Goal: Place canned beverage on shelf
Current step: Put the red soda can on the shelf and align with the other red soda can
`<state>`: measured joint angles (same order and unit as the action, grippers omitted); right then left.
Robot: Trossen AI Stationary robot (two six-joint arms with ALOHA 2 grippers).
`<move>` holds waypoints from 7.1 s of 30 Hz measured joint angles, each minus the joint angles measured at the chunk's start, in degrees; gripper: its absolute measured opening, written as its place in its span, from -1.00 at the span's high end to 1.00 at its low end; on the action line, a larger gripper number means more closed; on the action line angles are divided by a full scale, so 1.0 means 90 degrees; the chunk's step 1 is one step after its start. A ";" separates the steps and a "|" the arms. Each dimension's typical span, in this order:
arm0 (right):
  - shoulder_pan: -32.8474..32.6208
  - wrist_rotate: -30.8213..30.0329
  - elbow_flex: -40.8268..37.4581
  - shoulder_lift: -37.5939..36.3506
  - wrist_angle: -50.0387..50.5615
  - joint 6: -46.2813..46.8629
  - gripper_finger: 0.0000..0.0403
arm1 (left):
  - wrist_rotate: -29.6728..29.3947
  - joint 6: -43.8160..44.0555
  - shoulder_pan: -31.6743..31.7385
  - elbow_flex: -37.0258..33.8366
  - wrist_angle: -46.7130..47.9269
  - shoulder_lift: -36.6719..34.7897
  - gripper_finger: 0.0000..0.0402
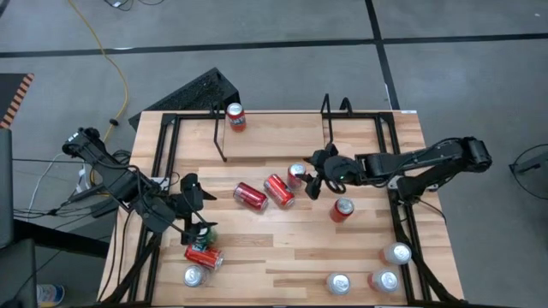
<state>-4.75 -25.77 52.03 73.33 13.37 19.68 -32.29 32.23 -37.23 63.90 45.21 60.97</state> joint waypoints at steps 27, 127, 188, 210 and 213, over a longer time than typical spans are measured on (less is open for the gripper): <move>0.0260 -0.0380 0.0397 0.1866 -0.0550 0.0483 -0.37 | -0.0423 0.0160 -0.0001 -0.0005 0.0222 0.0033 -0.65; 0.0741 0.2901 0.3315 0.2714 0.4248 -0.0461 -0.83 | -0.0460 0.0163 -0.0009 -0.0010 0.0205 0.0272 -0.65; -0.1086 0.2038 0.3437 0.4434 0.5101 -0.3917 -0.34 | -0.0332 0.0568 -0.0209 -0.0041 0.0273 0.0323 -0.65; -0.0901 0.4296 0.3458 0.2236 -0.1376 -0.2950 -0.34 | -0.2036 0.0308 -0.0688 -0.0046 -0.0163 0.0311 -0.65; -0.0971 0.4564 0.3456 0.2262 -0.2084 -0.2942 -0.36 | -0.2147 -0.0377 -0.0907 -0.0049 -0.0991 0.0311 -0.65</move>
<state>-13.49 15.30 83.13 93.69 -5.39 -6.80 -51.61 28.84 -45.39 63.46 36.29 63.77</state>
